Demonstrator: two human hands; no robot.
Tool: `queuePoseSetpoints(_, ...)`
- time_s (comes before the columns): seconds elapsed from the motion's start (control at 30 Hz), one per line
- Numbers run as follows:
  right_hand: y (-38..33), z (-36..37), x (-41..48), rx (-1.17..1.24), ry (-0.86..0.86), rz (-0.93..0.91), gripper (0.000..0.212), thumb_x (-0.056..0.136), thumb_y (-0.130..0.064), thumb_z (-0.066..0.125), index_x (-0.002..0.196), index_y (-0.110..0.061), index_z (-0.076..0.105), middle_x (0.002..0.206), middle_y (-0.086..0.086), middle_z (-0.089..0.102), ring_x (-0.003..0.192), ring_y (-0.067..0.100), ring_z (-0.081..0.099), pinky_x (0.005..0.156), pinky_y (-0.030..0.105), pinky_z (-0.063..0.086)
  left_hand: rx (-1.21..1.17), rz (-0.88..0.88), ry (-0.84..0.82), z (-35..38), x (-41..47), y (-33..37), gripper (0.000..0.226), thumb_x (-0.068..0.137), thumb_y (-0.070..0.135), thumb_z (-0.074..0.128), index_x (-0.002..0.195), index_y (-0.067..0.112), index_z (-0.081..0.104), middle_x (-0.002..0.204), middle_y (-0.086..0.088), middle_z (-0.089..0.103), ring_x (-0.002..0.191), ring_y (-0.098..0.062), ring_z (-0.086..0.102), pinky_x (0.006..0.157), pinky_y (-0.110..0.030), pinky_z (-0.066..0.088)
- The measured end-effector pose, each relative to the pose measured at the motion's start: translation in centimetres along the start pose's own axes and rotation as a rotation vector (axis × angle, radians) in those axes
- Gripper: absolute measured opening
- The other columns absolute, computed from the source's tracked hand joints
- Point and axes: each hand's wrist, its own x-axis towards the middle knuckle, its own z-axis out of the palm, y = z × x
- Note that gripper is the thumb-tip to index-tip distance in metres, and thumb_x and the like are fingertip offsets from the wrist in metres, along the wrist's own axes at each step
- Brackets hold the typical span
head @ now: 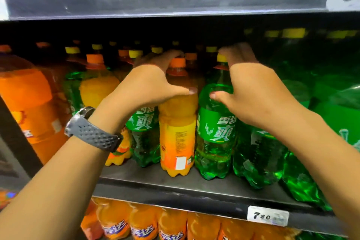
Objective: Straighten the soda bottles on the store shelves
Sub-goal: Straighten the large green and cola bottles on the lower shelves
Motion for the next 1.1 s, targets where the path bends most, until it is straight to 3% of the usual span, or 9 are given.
queuePoseSetpoints(0.2, 0.2, 0.0, -0.3, 0.055, 0.011, 0.011, 0.081, 0.078, -0.044, 0.072, 0.142, -0.025, 0.024, 0.148, 0.012, 0.028, 0.112, 0.038, 0.055, 0.083, 0.037, 0.046, -0.045, 0.07, -0.144, -0.8, 0.8, -0.5, 0.084, 0.066, 0.069, 0.067, 0.138, 0.046, 0.029, 0.136, 0.0, 0.052, 0.104, -0.023, 0.057, 0.068, -0.026, 0.041)
queuePoseSetpoints(0.4, 0.2, -0.2, -0.4, 0.05, -0.004, 0.014, 0.082, 0.081, -0.042, 0.071, 0.143, -0.025, 0.021, 0.143, 0.013, 0.031, 0.101, 0.039, 0.058, 0.071, 0.034, 0.041, 0.091, 0.119, -0.249, -1.9, 1.3, -0.1, 0.093, 0.06, 0.091, 0.042, 0.141, 0.051, 0.019, 0.146, 0.003, 0.043, 0.116, -0.023, 0.054, 0.072, -0.025, 0.038)
queuePoseSetpoints(0.43, 0.2, -0.2, -0.4, 0.052, -0.003, 0.014, 0.081, 0.081, -0.041, 0.071, 0.143, -0.024, 0.022, 0.142, 0.013, 0.032, 0.099, 0.039, 0.058, 0.07, 0.033, 0.039, 0.144, 0.112, -0.244, -1.7, 1.4, 0.2, 0.098, 0.057, 0.093, 0.037, 0.142, 0.047, 0.02, 0.137, 0.001, 0.052, 0.109, -0.022, 0.058, 0.072, -0.025, 0.039)
queuePoseSetpoints(0.5, 0.0, -0.3, -0.3, 0.057, -0.001, 0.013, 0.08, 0.08, -0.04, 0.072, 0.141, -0.023, 0.024, 0.141, 0.012, 0.033, 0.097, 0.04, 0.058, 0.069, 0.033, 0.039, 0.262, 0.071, -0.281, -1.8, 1.5, 0.6, 0.103, 0.053, 0.094, 0.035, 0.137, 0.035, 0.036, 0.076, 0.003, 0.065, 0.063, -0.012, 0.06, 0.055, -0.02, 0.038)
queuePoseSetpoints(0.6, 0.0, -0.5, -0.2, 0.064, -0.009, 0.014, 0.079, 0.08, -0.039, 0.073, 0.141, -0.022, 0.026, 0.143, 0.012, 0.029, 0.102, 0.042, 0.056, 0.071, 0.035, 0.04, 0.35, 0.024, -0.339, -2.7, 1.2, 0.4, 0.097, 0.049, 0.093, 0.033, 0.128, 0.037, 0.041, 0.027, 0.002, 0.031, 0.029, -0.01, 0.037, 0.037, -0.016, 0.026)
queuePoseSetpoints(0.67, -0.1, -0.5, -0.3, 0.052, -0.017, 0.018, 0.08, 0.08, -0.039, 0.072, 0.142, -0.022, 0.025, 0.144, 0.014, 0.03, 0.103, 0.042, 0.056, 0.071, 0.036, 0.04, 0.319, 0.083, -0.317, -2.7, 1.0, -0.1, 0.103, 0.055, 0.09, 0.035, 0.145, 0.048, 0.009, 0.037, 0.006, 0.041, 0.03, -0.01, 0.039, 0.035, -0.015, 0.026)
queuePoseSetpoints(0.77, -0.2, -0.4, -0.3, 0.021, -0.012, 0.011, 0.08, 0.082, -0.041, 0.071, 0.143, -0.021, 0.023, 0.138, 0.015, 0.039, 0.097, 0.042, 0.057, 0.068, 0.035, 0.038, 0.231, 0.152, -0.241, -2.1, 0.8, -0.1, 0.101, 0.062, 0.086, 0.04, 0.148, 0.044, 0.008, 0.08, 0.003, 0.059, 0.043, -0.006, 0.038, 0.041, -0.013, 0.027)
queuePoseSetpoints(0.97, -0.2, -0.3, -0.3, -0.013, -0.008, 0.003, 0.083, 0.083, -0.043, 0.069, 0.145, -0.018, 0.021, 0.143, 0.02, 0.037, 0.105, 0.044, 0.056, 0.076, 0.04, 0.046, 0.253, 0.114, -0.302, -2.4, 0.7, -0.2, 0.103, 0.058, 0.085, 0.038, 0.147, 0.045, 0.006, 0.047, -0.003, 0.04, 0.04, -0.012, 0.04, 0.04, -0.02, 0.031)
queuePoseSetpoints(1.1, -0.3, -0.3, -0.3, -0.018, -0.01, 0.009, 0.084, 0.083, -0.043, 0.069, 0.146, -0.018, 0.019, 0.151, 0.021, 0.024, 0.111, 0.046, 0.054, 0.084, 0.043, 0.048, 0.187, 0.175, -0.186, -1.7, 0.4, -0.2, 0.096, 0.064, 0.084, 0.038, 0.147, 0.043, 0.01, 0.075, -0.002, 0.059, 0.046, -0.002, 0.046, 0.043, -0.017, 0.029)
